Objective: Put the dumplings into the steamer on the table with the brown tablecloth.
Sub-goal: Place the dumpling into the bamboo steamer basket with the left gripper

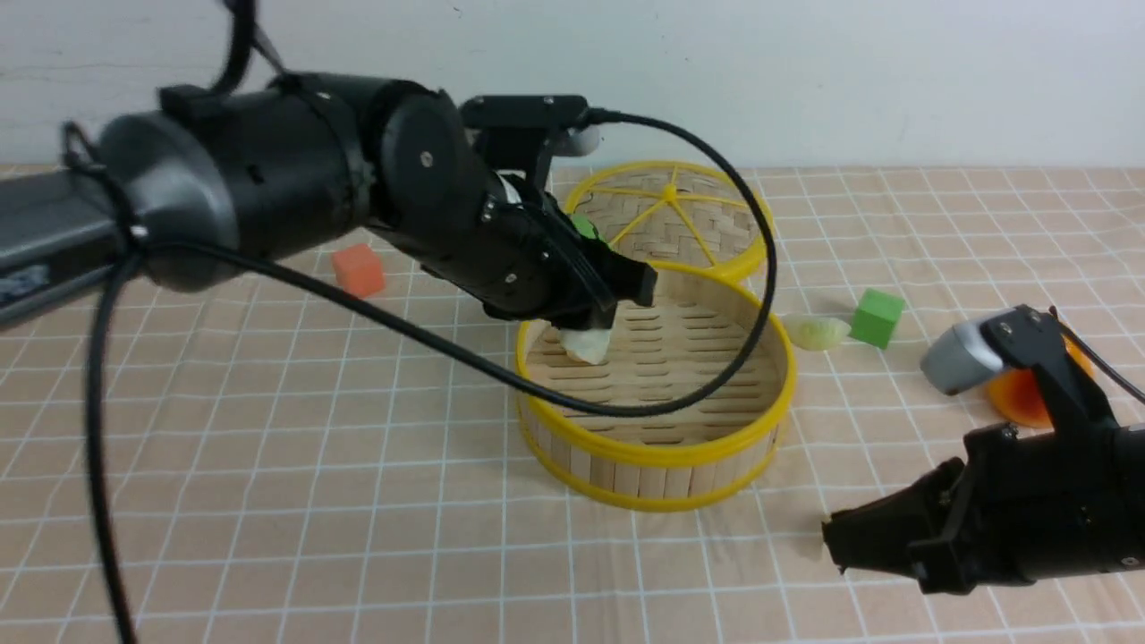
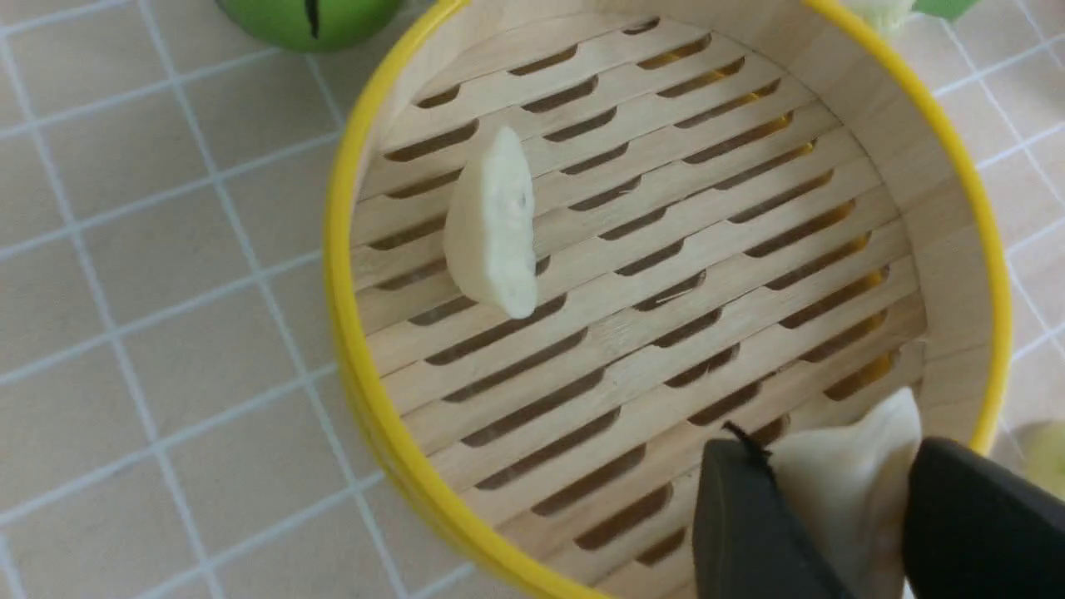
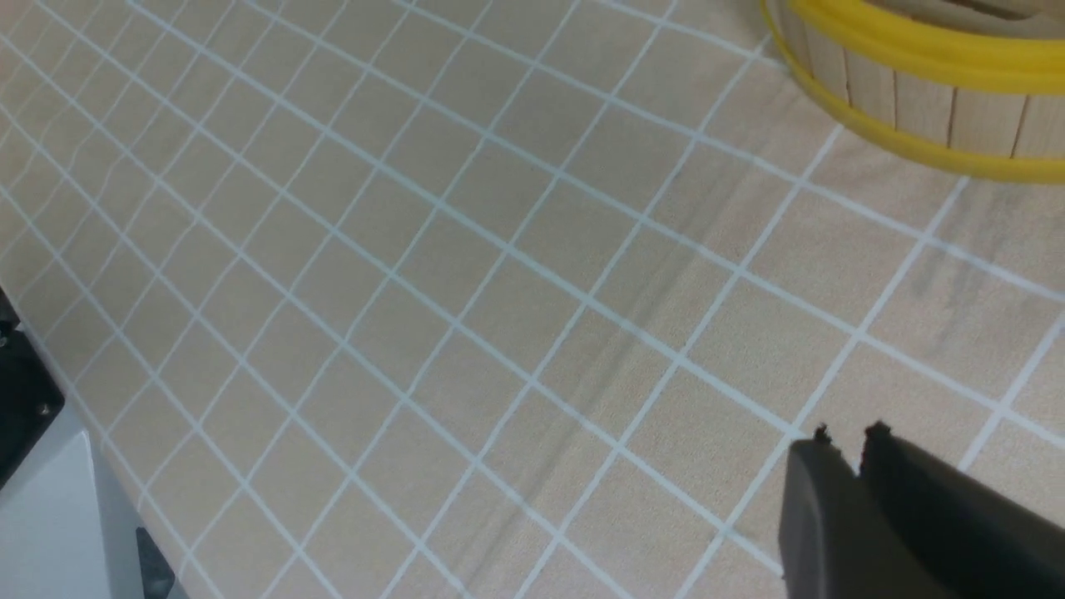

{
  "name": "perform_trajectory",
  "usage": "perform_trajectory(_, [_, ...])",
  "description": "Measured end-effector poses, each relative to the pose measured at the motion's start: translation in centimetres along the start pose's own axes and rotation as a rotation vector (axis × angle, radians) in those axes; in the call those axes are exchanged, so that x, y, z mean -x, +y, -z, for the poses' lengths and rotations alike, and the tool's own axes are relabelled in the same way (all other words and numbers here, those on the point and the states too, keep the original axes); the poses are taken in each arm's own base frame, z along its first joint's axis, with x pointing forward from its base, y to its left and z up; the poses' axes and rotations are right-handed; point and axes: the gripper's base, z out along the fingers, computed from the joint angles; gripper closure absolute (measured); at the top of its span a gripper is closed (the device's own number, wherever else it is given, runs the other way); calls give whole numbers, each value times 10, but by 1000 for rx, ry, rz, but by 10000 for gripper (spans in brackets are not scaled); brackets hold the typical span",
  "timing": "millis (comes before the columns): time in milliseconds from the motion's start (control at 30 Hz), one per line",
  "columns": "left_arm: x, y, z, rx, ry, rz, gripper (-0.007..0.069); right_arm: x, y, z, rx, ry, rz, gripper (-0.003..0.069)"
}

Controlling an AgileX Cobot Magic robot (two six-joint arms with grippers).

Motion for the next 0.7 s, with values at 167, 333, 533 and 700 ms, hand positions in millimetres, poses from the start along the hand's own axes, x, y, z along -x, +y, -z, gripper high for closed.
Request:
perform_trajectory(167, [-18, 10, -65, 21, 154, -1, 385, 0, 0, 0, 0, 0, 0, 580])
perform_trajectory(333, [-25, 13, -85, 26, 196, 12, 380, -1, 1, 0, 13, 8, 0, 574])
perform_trajectory(533, [-25, 13, -85, 25, 195, 13, 264, -1, 1, 0, 16, 10, 0, 566])
perform_trajectory(700, [-5, 9, -44, 71, 201, -91, 213, -1, 2, 0, 19, 13, 0, 557])
